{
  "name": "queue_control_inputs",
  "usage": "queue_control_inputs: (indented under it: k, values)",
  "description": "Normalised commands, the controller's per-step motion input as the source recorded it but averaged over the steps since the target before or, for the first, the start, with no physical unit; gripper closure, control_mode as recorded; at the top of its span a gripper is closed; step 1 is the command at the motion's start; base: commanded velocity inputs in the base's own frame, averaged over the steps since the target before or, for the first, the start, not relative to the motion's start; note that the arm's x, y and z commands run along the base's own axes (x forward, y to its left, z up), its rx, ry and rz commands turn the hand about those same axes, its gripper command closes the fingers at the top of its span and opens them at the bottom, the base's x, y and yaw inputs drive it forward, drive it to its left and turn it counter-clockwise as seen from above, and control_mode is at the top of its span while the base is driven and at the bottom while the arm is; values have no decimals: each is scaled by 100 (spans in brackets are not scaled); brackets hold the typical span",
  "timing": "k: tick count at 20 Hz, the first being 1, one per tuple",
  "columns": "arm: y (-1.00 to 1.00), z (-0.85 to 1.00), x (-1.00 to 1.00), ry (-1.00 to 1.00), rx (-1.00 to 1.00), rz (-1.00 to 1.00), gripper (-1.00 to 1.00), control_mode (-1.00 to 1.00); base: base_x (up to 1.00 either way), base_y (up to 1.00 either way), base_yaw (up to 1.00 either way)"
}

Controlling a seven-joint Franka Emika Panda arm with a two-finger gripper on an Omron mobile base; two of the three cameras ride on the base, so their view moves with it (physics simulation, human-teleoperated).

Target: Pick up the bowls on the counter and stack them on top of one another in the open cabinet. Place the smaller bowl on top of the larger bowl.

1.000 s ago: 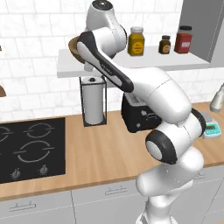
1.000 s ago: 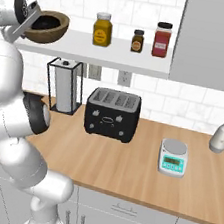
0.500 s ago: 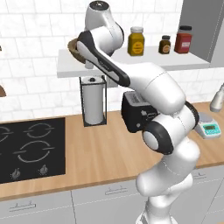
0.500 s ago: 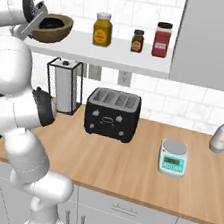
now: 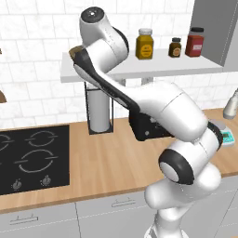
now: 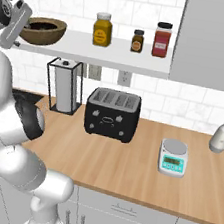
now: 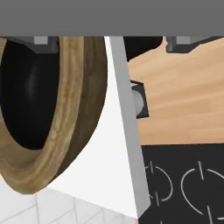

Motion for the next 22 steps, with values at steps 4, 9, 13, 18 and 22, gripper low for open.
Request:
queue_control_inputs:
  k: [4,9,13,18,22]
  values:
    - [-45,-59,-100,-43,-5,0,-100,-100,0,0,0]
    - [-98,-99,-100,-40,-1,0,-100,-100,0,0,0]
    - [-100,-100,-100,-40,0,0,-100,-100,0,0,0]
    - [-97,-71,-89,-24,5,-8,-100,-100,0,0,0]
    - [-10,0,-4,-1,3,-1,-100,-100,0,0,0]
